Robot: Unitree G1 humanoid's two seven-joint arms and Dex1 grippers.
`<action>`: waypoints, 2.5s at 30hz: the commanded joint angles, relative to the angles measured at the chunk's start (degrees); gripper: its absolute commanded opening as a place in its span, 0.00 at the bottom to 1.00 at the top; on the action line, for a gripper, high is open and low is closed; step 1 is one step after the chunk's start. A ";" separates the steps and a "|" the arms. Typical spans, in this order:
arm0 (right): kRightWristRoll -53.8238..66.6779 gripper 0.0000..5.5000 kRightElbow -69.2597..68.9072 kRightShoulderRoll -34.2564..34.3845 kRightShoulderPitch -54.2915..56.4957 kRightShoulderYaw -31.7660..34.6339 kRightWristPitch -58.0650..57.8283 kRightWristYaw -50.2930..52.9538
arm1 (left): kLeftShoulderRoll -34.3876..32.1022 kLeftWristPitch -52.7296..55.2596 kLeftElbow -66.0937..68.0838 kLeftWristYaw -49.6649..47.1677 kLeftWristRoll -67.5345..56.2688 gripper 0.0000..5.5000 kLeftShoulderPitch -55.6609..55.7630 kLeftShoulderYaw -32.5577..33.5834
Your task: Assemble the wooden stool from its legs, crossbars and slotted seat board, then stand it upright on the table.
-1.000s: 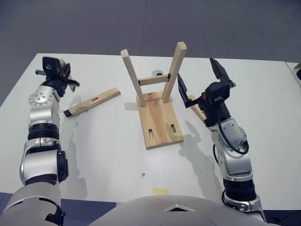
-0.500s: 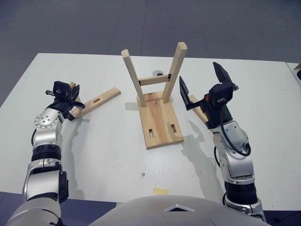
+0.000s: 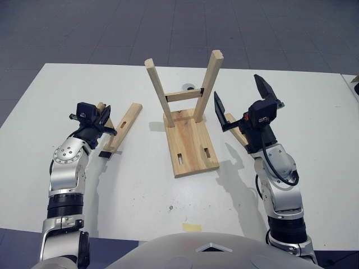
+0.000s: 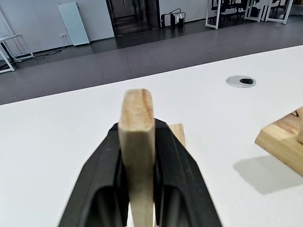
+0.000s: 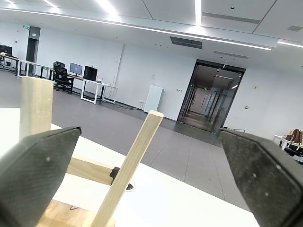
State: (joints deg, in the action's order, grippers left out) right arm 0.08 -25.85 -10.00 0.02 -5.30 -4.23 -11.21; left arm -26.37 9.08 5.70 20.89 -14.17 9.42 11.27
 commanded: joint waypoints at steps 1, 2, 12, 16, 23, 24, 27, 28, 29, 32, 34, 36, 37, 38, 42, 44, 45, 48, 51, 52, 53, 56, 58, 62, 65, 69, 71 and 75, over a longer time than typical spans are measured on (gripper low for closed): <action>-0.28 0.98 0.39 -0.16 0.04 -0.14 -0.32 -0.24 | -1.10 1.64 -0.79 -1.95 0.07 0.08 4.33 2.40; -0.27 0.98 0.44 -0.14 0.08 -0.16 -0.35 -0.25 | -0.37 2.42 -1.65 -1.78 -1.48 0.08 5.24 3.00; -0.53 0.98 0.74 0.13 0.16 -0.69 -0.38 -0.20 | 4.96 4.37 10.87 5.99 -11.71 0.08 9.95 4.97; -0.36 0.98 0.75 0.01 0.34 -0.47 -0.52 -0.35 | 2.57 2.03 16.25 8.66 -10.85 0.08 12.33 5.89; 0.08 0.98 1.25 -0.03 0.40 -0.67 -0.44 -1.34 | 0.66 2.55 18.02 12.87 -11.11 0.08 11.16 6.61; 0.09 0.98 1.21 -0.05 0.31 -0.60 -0.40 -1.40 | 0.46 2.66 18.25 13.56 -11.08 0.08 10.83 6.55; 0.02 0.98 1.21 -0.05 0.30 -0.53 -0.42 -1.49 | 0.38 1.71 19.55 14.30 -9.99 0.08 10.25 6.01; -0.02 0.98 1.21 0.00 0.36 -0.55 -0.45 -1.51 | 0.51 1.19 20.29 14.25 -9.59 0.08 10.22 6.00; -0.04 0.98 1.21 0.05 0.40 -0.54 -0.48 -1.51 | 0.62 0.82 20.93 14.16 -9.32 0.08 10.23 6.06; 0.18 0.98 1.45 -0.09 0.69 -0.32 -0.47 -1.76 | 0.89 -0.03 21.40 14.04 -8.82 0.08 9.82 5.85; 0.22 0.98 1.35 -0.11 0.63 -0.23 -0.54 -1.77 | 1.37 -0.81 21.67 13.92 -8.38 0.08 9.84 5.50; 0.28 0.98 1.40 -0.04 0.74 -0.32 -0.59 -1.81 | 1.78 -1.63 21.89 13.91 -7.69 0.08 9.84 4.78; 0.29 0.98 1.38 -0.01 0.76 -0.37 -0.60 -1.81 | 1.91 -2.06 21.92 14.04 -7.23 0.08 9.84 4.23; 0.30 0.98 1.41 0.01 0.84 -0.40 -0.62 -1.82 | 1.97 -2.66 21.94 14.25 -6.56 0.08 9.85 3.49; 0.27 0.98 1.35 0.05 0.99 -0.34 -0.63 -1.74 | 2.79 -4.42 22.61 14.77 -4.39 0.08 9.00 0.84; 0.28 0.98 1.26 0.09 1.06 -0.26 -0.69 -1.66 | 2.82 -5.94 24.74 14.89 -2.87 0.08 7.92 -0.15; 0.29 0.98 1.29 0.11 1.20 -0.31 -0.74 -1.67 | 2.80 -6.44 25.61 14.76 -2.54 0.08 7.28 -0.16; 0.38 0.98 1.02 0.07 1.20 -0.18 -0.87 -1.67 | 2.76 -8.04 28.25 14.53 -1.80 0.08 5.08 -0.48; 0.30 0.98 0.91 0.11 1.26 -0.19 -0.98 -1.57 | 3.30 -9.70 29.70 14.40 -0.85 0.08 2.95 -1.84; 0.29 0.98 0.91 0.13 1.35 -0.21 -0.98 -1.55 | 3.69 -9.97 29.86 14.32 -0.79 0.08 2.27 -2.23; 0.31 0.98 0.89 0.14 1.53 -0.21 -0.99 -1.56 | 4.03 -10.34 29.99 14.24 -0.70 0.08 1.62 -2.65; 0.47 0.98 0.59 0.16 2.21 -0.17 -1.18 -1.65 | 4.24 -10.88 30.09 13.82 -0.98 0.08 1.20 -3.02; 0.52 0.98 0.71 0.07 2.48 -0.08 -1.14 -1.71 | 3.88 -10.95 29.87 13.57 -1.52 0.08 1.73 -2.68; 0.40 0.98 1.14 -0.08 2.78 -0.06 -0.90 -1.78 | 2.90 -10.27 28.26 13.59 -3.02 0.08 3.93 -1.41; 0.33 0.98 1.26 0.03 2.76 -0.34 -0.78 -1.85 | 2.35 -8.68 25.25 14.12 -5.10 0.14 5.27 -0.37; 0.39 0.98 1.65 -0.08 2.63 -0.94 -0.39 -2.42 | 2.05 -5.23 19.71 14.34 -8.89 0.26 7.92 2.30; 0.41 0.98 1.77 -0.08 2.60 -1.26 -0.23 -2.71 | 1.72 -3.49 17.37 14.18 -10.32 0.31 9.75 3.23; 0.23 0.98 1.87 -0.06 2.64 -1.48 -0.09 -2.83 | 1.07 -0.84 13.54 13.10 -12.67 0.44 14.20 5.14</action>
State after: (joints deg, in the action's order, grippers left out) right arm 0.30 -24.12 -9.92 2.15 -6.49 -4.48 -13.79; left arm -24.05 6.42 21.45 34.55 -25.60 21.08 15.28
